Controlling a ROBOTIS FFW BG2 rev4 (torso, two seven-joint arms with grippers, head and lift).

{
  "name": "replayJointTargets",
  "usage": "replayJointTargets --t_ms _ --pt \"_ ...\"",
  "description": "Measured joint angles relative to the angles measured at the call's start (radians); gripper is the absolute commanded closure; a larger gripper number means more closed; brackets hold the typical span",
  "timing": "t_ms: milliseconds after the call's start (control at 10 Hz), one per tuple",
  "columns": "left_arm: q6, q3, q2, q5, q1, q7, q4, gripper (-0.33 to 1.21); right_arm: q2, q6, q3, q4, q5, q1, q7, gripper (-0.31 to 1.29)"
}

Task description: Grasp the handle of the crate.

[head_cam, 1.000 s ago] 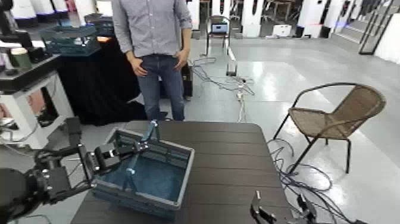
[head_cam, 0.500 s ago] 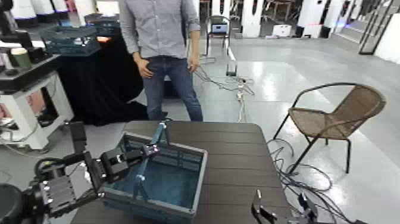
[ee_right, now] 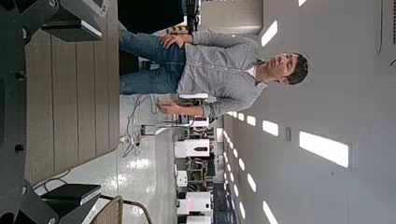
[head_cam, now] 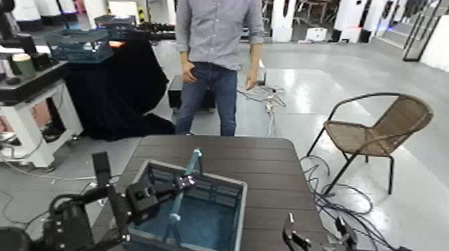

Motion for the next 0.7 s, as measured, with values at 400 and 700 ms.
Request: replayJointTargets --t_ms 400,700 --pt "-0.028 -0.064 -0.020 0.104 0.023 0.019 0.006 1.19 -0.001 0.000 0.000 0.002 0.000 0.000 -0.001 0.15" --pt "-0.057 -0.094 -0.043 0.167 0.045 0.055 0.003 1.20 0.001 -0.002 -0.001 0.004 0.000 0.000 -0.006 0.15"
